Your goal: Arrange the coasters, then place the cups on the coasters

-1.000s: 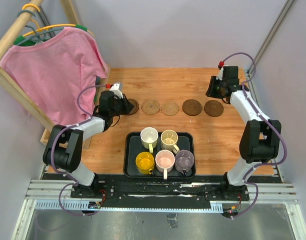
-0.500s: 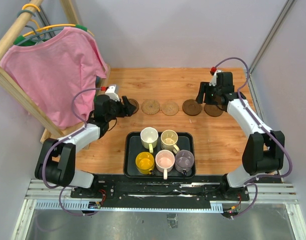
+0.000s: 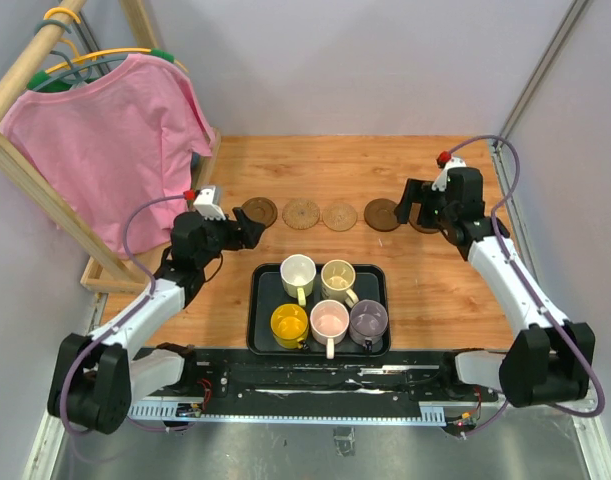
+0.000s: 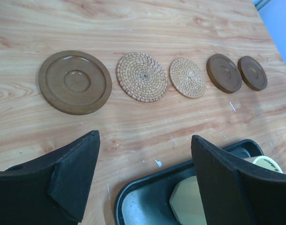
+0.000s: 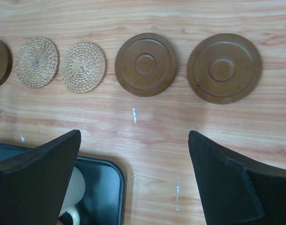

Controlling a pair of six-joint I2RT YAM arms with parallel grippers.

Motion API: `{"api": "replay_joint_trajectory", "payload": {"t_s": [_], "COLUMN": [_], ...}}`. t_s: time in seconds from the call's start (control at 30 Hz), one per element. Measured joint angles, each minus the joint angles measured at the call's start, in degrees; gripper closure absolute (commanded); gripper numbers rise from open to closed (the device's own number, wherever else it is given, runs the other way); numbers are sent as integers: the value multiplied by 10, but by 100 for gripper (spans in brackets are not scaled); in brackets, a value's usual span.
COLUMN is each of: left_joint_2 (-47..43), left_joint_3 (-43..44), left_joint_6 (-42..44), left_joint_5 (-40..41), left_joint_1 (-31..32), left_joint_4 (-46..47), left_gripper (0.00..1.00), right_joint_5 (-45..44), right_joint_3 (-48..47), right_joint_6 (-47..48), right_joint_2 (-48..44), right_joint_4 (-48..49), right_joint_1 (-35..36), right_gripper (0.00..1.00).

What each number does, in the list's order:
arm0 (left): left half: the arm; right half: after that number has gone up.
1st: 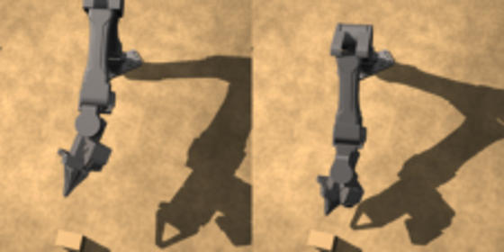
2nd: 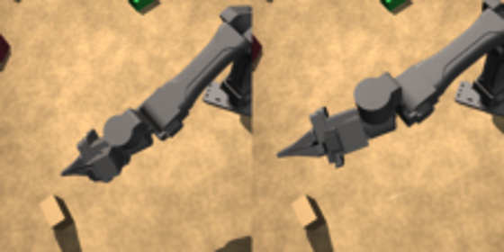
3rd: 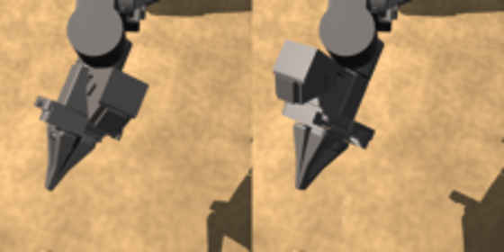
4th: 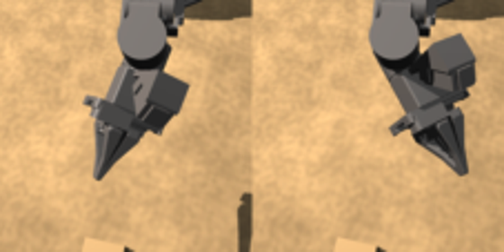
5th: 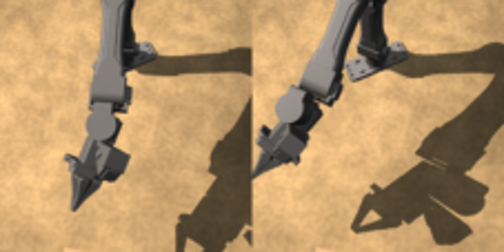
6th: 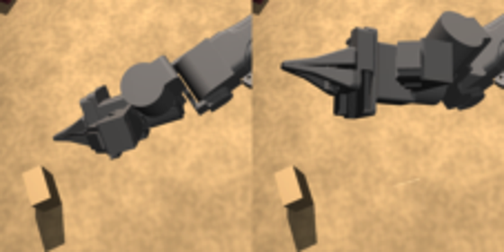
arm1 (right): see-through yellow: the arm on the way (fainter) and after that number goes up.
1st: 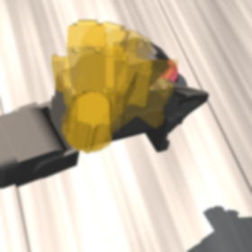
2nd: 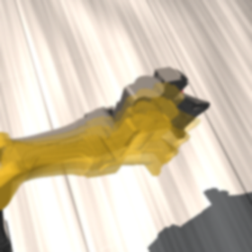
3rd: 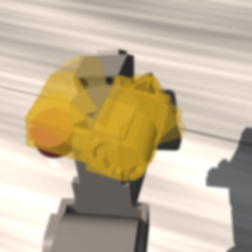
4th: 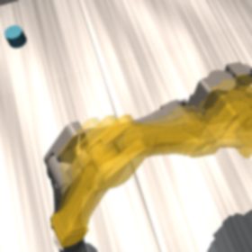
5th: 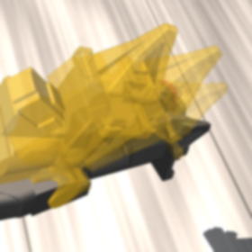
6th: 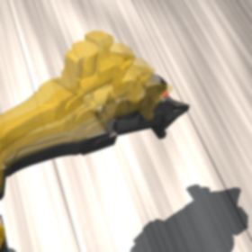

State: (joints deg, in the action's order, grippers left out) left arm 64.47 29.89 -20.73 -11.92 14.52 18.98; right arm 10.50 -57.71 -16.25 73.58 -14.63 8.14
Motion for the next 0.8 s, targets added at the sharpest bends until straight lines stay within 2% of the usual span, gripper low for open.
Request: {"api": "replay_joint_trajectory", "payload": {"t_s": [0.17, 0.33, 0.53, 0.8], "left_joint_2": [-62, -73, -63, -53], "left_joint_3": [-19, -22, -22, -26], "left_joint_6": [-4, -6, -9, -17], "left_joint_5": [24, 38, 57, 59], "left_joint_1": [2, 2, 2, 2], "left_joint_4": [-23, -38, -46, -46], "left_gripper": [17, 17, 17, 17], "right_joint_5": [-59, -104, -145, -157], "right_joint_3": [44, 69, 68, 66], "right_joint_6": [-2, -2, -3, -4], "right_joint_2": [-65, -92, -83, -67], "right_joint_4": [2, -2, -3, -12], "right_joint_1": [0, 0, 0, 0], "right_gripper": [2, 2, 2, 2]}}
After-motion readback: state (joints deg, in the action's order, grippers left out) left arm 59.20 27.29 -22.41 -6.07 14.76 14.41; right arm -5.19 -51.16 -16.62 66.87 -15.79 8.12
